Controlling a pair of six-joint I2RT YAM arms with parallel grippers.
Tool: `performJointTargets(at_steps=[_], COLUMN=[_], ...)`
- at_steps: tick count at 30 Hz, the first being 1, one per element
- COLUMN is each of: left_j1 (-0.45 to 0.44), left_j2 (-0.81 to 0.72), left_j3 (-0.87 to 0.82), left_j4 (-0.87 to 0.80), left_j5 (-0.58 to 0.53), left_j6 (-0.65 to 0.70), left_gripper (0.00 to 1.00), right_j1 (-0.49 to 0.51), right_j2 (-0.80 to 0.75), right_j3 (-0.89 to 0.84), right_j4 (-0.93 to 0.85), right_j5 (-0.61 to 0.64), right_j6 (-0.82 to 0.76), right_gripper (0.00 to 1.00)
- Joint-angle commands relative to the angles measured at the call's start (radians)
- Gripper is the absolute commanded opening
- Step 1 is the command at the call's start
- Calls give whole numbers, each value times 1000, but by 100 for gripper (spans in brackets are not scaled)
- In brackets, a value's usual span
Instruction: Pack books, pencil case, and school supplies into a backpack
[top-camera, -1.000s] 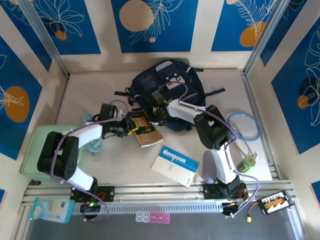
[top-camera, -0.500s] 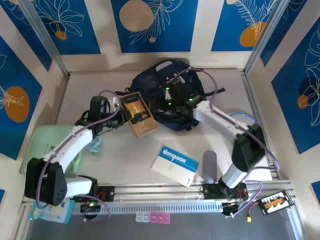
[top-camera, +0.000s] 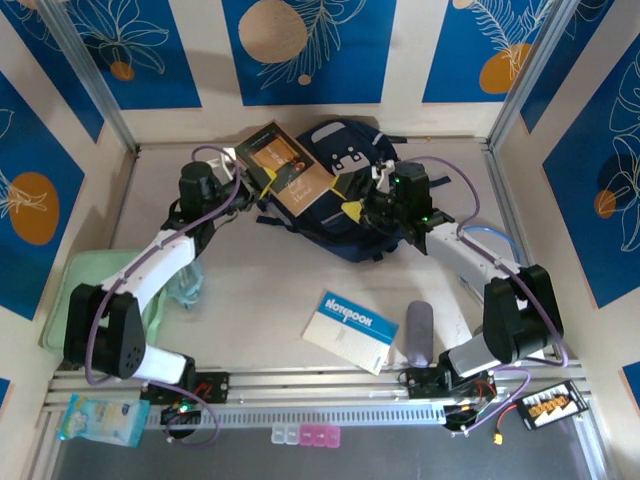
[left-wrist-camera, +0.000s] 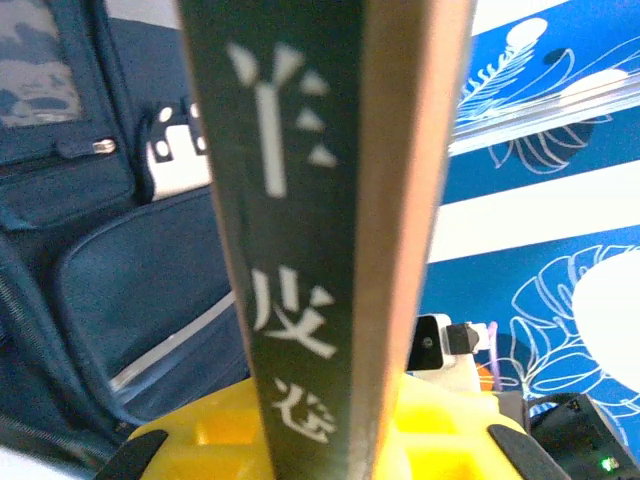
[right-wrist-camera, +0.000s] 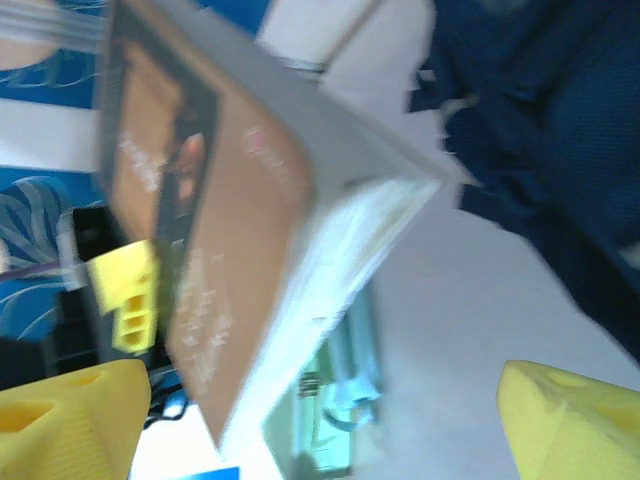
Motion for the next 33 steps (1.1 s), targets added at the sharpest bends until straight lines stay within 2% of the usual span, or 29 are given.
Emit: performJointTargets(at_steps=[1, 7, 16, 21, 24, 33], left_j1=[-18, -18, -22, -26, -28, -29], left_j2=[19, 65, 104, 109, 111, 114], left_j3=[57, 75, 120, 107, 98, 69], left_j4=[253, 335, 329, 360, 354, 393], left_j5=[2, -11, -17, -11, -20, -6], left_j6=[-156, -272, -293, -299, -307, -324], left_gripper=[0, 0, 0, 0, 0, 0], right_j1=[8, 15, 48, 77, 87, 32], right_j2=[44, 137, 198, 246, 256, 244], right_j3=[-13, 72, 112, 123, 137, 153], right_j4=[275, 348, 372, 501, 519, 549], right_j5=[-106, -145, -98, -75, -39, 3], right_j6=[165, 256, 326, 445, 479, 493], right_gripper=[93, 94, 94, 93, 92, 78])
